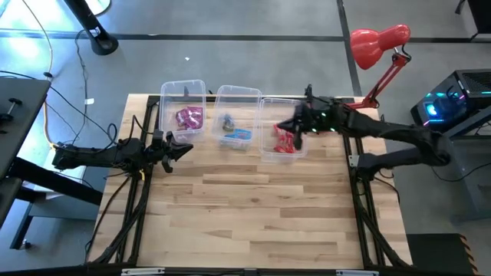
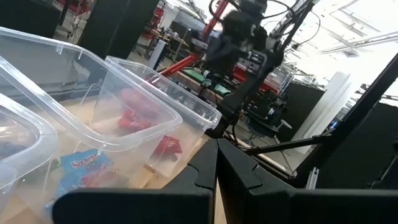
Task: Sort candy
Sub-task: Adjust the right transparent bin
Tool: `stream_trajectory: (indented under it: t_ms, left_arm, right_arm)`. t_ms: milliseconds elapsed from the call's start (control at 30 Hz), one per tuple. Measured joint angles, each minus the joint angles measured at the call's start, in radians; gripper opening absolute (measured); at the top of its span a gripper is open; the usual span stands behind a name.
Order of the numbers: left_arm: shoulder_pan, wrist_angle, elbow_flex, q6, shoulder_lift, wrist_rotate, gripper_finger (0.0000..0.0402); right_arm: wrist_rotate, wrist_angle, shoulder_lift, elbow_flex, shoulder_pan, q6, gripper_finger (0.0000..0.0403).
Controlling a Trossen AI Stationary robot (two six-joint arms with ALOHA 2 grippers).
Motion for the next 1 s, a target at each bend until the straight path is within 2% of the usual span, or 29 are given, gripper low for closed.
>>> stream_trajectory:
  t_ms: [133,233,300,400,500,633,700,833,1000]
  left_arm:
    - [0.0,0.0,0.0,0.0,0.0,0.0,0.0]
    - [0.0,0.0,0.0,0.0,0.0,0.0,0.0]
    - [0.0,0.0,0.0,0.0,0.0,0.0,0.0]
    - [0.0,0.0,0.0,0.0,0.0,0.0,0.0]
    - [0.0,0.0,0.0,0.0,0.0,0.0,0.0]
    - [0.0,0.0,0.0,0.0,0.0,0.0,0.0]
    - [0.0,0.0,0.0,0.0,0.0,0.0,0.0]
    - [0.0,0.0,0.0,0.0,0.0,0.0,0.0]
    - [0.0,0.0,0.0,0.0,0.0,0.0,0.0]
  right_arm:
    - [-0.001,-0.008,-0.182,-0.138,0.068,0.134,0.0]
    - [0.003,0.076,-0.304,-0.262,0.181,0.288,0.0]
    - [0.049,0.148,-0.347,-0.328,0.283,0.376,0.0]
    - [0.204,0.184,-0.343,-0.387,0.433,0.439,0.0]
    - [0.359,0.178,-0.298,-0.41,0.527,0.453,0.0]
    - [0.519,0.178,-0.252,-0.41,0.55,0.457,0.0]
    - [0.564,0.17,-0.238,-0.41,0.536,0.44,0.0]
    - [0.515,0.134,-0.205,-0.41,0.478,0.41,0.0]
    - [0.371,0.231,-0.192,-0.41,0.433,0.386,0.0]
